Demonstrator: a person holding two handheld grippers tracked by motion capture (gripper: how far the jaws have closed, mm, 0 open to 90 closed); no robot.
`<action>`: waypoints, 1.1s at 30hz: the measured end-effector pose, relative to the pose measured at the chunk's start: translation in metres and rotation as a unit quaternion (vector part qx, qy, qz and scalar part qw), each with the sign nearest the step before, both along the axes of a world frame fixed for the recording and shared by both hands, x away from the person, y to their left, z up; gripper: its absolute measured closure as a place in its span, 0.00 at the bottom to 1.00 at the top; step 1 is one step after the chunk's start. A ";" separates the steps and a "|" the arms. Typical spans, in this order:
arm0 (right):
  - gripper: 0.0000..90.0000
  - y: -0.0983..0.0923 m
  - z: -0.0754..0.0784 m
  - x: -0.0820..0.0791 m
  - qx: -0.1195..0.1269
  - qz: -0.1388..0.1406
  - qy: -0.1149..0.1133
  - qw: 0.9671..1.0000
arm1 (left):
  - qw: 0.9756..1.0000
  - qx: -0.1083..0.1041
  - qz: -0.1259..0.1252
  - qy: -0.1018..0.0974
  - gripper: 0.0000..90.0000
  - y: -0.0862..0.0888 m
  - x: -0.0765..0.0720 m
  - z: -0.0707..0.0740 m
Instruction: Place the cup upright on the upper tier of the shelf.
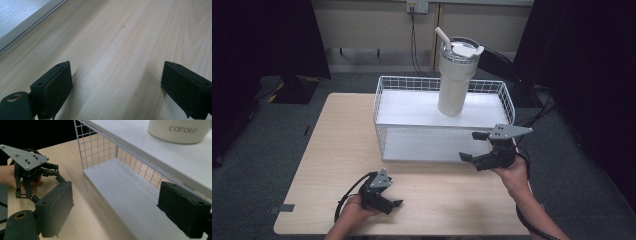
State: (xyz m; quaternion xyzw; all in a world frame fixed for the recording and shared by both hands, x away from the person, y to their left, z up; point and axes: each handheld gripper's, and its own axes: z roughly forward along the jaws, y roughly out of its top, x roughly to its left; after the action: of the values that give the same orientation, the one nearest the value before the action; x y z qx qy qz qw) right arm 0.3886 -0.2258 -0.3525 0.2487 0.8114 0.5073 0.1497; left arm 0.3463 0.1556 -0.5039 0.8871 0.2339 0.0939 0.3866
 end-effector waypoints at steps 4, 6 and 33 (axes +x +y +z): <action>0.14 -0.003 -0.008 -0.002 -0.003 0.002 0.005 1.000 | 1.000 0.000 0.000 0.000 0.11 0.000 0.000 0.000; 0.14 -0.004 -0.013 -0.004 -0.006 -0.001 0.006 1.000 | 1.000 0.000 0.000 0.000 0.11 0.000 0.000 0.000; 0.13 -0.016 -0.097 -0.017 -0.035 -0.011 0.053 0.998 | 1.000 0.000 0.000 0.000 0.11 0.000 0.000 0.000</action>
State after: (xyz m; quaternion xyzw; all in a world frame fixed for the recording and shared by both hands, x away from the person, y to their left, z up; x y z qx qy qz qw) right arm 0.3714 -0.2414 -0.4491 0.2788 0.8325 0.4633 0.1205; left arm 0.3463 0.1556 -0.5039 0.8871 0.2339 0.0943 0.3865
